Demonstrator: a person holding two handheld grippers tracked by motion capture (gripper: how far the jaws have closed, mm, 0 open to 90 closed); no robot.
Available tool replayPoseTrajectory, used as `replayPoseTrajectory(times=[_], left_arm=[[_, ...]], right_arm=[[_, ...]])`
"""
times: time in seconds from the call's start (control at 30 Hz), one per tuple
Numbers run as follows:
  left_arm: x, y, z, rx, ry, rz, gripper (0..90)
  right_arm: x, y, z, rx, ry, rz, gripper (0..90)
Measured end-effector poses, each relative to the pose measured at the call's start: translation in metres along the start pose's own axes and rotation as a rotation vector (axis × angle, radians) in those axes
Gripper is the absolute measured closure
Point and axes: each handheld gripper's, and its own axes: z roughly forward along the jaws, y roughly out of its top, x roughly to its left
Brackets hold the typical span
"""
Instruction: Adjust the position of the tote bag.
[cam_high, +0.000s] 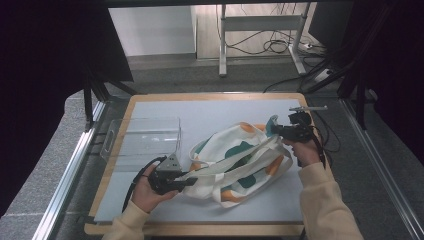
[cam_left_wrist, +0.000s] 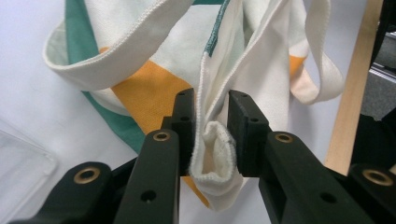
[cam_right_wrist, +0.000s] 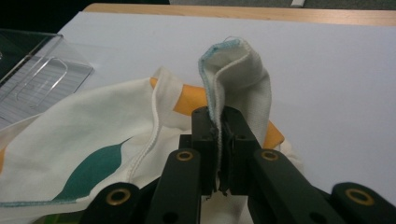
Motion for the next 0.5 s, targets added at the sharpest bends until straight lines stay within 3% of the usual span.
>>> replayPoseTrajectory(times=[0.4, 0.5], left_arm=[[0.014, 0.016, 0.0, -0.008, 0.034, -0.004, 74.0], [0.02, 0.024, 0.004, 0.007, 0.058, -0.002, 74.1]], right_arm=[[-0.004, -0.014, -0.022, -0.056, -0.01, 0.023, 83.8], [-0.006, -0.022, -0.03, -0.085, -0.02, 0.034, 83.9]])
